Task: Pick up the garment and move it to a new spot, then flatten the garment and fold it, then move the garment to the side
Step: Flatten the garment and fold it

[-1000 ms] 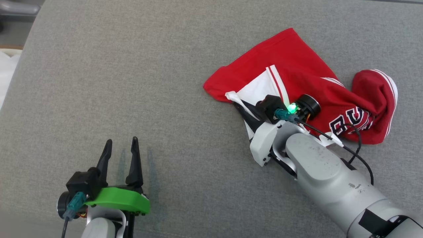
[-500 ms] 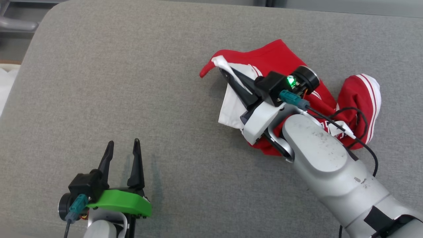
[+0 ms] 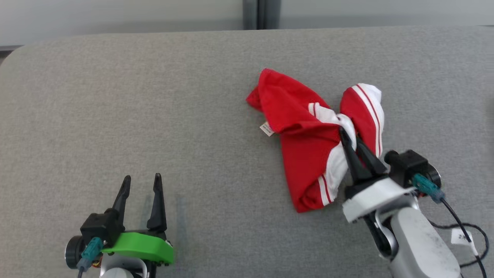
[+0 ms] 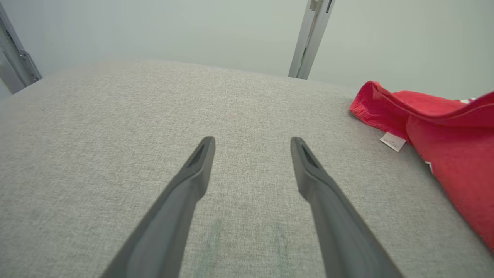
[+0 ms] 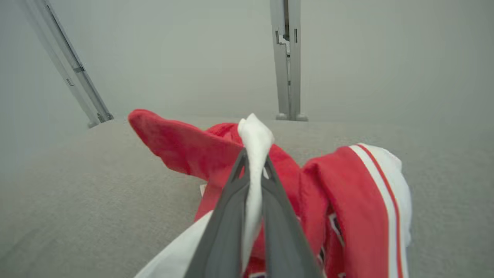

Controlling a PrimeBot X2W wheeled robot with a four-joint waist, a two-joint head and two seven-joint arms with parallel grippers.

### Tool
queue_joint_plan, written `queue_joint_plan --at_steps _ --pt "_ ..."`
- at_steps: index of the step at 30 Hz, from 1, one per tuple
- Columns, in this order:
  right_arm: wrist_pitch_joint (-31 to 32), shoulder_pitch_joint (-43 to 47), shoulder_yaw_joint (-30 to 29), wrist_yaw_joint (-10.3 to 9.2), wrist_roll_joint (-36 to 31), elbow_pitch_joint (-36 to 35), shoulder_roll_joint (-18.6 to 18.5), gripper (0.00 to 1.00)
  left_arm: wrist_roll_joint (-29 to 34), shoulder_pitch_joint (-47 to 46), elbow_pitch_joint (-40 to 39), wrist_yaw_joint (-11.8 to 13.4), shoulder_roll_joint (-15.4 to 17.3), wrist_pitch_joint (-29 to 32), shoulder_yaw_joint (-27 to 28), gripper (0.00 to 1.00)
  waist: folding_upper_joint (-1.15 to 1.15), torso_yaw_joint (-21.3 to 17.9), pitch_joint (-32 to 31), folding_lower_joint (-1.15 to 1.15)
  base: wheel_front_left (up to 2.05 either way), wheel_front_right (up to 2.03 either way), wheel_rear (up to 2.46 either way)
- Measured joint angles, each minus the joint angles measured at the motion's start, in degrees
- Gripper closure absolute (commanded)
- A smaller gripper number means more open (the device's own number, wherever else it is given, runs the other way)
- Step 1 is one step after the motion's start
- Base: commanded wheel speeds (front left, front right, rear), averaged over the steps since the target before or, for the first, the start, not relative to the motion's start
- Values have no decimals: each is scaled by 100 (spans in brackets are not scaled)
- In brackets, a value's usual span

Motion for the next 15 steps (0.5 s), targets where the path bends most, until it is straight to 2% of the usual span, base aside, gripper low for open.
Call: queue_joint_plan --at_steps 3,9,11,15 --pt "0 449 -495 0 -178 99 -7 0 53 12 -14 -22 -1 0 -42 0 0 -238 -74 0 0 0 0" --pt "-1 692 -965 0 -453 -5 -4 0 113 9 -4 -68 -1 0 -209 0 0 -667 -166 0 0 0 0" --pt "0 695 -1002 0 -453 -68 -4 0 90 -3 40 -94 0 0 -367 0 0 -777 -184 0 0 0 0" --pt "-1 689 -1000 0 -464 -154 -1 0 -26 -205 201 -152 -1 0 -1048 0 0 -938 -196 0 0 0 0"
